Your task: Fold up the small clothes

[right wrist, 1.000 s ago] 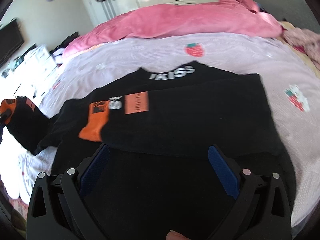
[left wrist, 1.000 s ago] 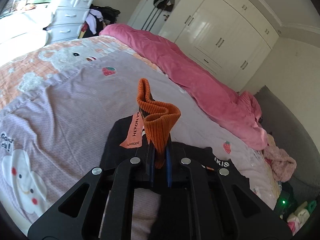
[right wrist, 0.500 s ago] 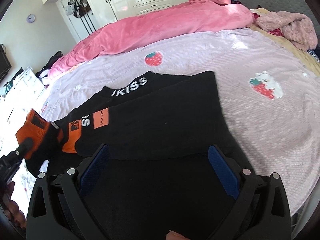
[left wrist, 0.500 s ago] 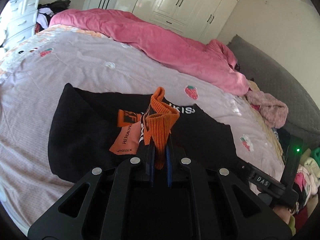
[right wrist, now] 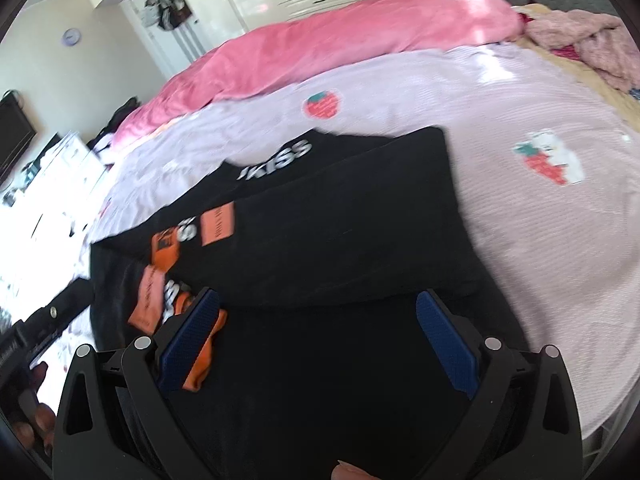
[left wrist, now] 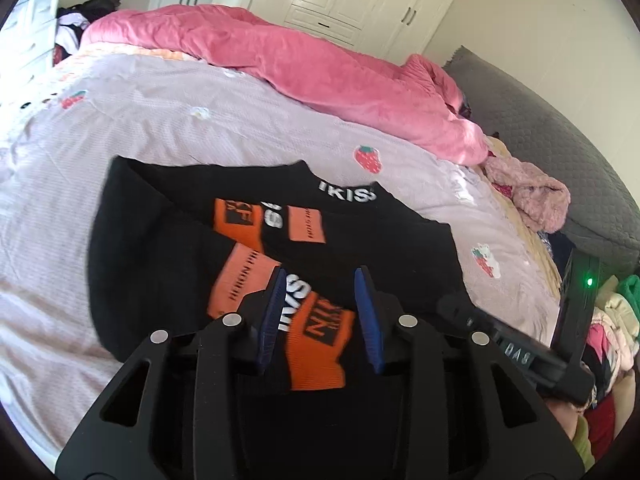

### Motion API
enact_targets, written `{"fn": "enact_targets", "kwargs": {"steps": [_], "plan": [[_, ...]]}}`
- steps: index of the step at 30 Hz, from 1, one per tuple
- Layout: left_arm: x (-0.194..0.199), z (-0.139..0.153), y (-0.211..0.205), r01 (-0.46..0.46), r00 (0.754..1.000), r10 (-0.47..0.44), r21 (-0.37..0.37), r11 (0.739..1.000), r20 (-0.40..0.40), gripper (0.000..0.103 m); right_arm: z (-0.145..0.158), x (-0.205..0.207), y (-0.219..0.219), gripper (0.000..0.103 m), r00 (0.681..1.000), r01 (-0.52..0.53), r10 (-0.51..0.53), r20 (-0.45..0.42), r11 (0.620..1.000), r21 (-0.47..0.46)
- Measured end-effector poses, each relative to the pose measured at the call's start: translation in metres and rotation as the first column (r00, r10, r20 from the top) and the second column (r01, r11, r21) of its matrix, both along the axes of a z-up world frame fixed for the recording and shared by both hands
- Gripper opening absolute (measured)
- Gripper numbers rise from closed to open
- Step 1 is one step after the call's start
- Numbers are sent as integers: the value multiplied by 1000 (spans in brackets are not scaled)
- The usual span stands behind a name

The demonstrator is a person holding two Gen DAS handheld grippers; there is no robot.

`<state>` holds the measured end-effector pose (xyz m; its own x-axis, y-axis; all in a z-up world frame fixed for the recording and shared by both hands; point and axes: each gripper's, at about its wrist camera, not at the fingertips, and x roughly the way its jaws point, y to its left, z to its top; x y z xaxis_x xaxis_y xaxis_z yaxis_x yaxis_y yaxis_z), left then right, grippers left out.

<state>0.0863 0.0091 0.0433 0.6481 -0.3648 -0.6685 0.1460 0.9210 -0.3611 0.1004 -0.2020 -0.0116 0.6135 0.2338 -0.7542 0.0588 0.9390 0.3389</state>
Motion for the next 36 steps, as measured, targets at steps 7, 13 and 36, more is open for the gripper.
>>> {"fn": "enact_targets", "kwargs": {"steps": [7,13,36], "plan": [[3,-4,35,-116,993,117,61,991,-15,35,-21,1,58,88,983,-172,175,-48,983,66],[-2,-2,62,-174,984,175,45,984,-14,41,-40,16,92,63,972,-225,226,-58,974,36],[1,-7,79,-247,968,248,16,969,-39,42,60,50,28,8,943,-168,225,247,958,-231]]}}
